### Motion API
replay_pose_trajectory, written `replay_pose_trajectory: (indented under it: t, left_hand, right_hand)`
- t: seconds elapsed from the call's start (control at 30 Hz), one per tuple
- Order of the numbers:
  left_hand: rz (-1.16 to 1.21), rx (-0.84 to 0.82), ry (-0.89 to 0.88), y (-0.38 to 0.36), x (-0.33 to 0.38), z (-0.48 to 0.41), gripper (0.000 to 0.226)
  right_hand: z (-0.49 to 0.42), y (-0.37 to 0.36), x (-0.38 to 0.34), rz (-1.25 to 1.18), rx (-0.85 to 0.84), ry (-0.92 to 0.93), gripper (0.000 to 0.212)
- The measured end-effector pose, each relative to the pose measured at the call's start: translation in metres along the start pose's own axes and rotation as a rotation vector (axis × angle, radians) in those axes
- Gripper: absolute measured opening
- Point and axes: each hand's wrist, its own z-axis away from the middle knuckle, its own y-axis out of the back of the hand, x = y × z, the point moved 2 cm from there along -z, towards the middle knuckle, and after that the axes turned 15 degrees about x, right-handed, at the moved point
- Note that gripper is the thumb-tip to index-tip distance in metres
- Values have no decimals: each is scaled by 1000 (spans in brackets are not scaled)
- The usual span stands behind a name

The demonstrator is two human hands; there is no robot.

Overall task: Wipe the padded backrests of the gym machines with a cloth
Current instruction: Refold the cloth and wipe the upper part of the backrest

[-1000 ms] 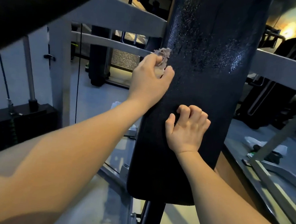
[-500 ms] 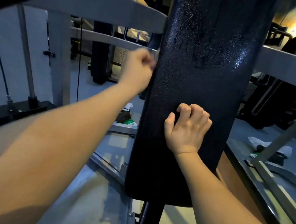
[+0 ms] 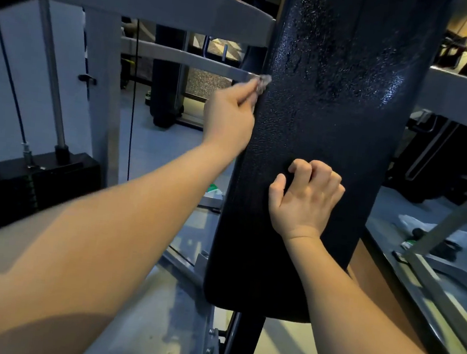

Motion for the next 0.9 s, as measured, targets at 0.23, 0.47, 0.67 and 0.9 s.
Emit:
replay_pose_trajectory:
  t: [0.23, 0.47, 0.67, 0.9]
  left_hand:
    - [35, 40, 110, 23, -11, 53, 25]
    - [-19, 113, -24, -1, 25, 1, 24]
    - [-24, 31, -19, 28, -5, 62, 25]
    - [-56, 97, -50, 9, 6, 20, 24]
  right_hand:
    - [-1, 0, 0, 12, 9, 5, 31]
    - [0, -1, 0, 10, 21, 4, 32]
    - [0, -1, 0, 18, 19, 0, 30]
    - [0, -1, 0, 6, 36, 11, 29]
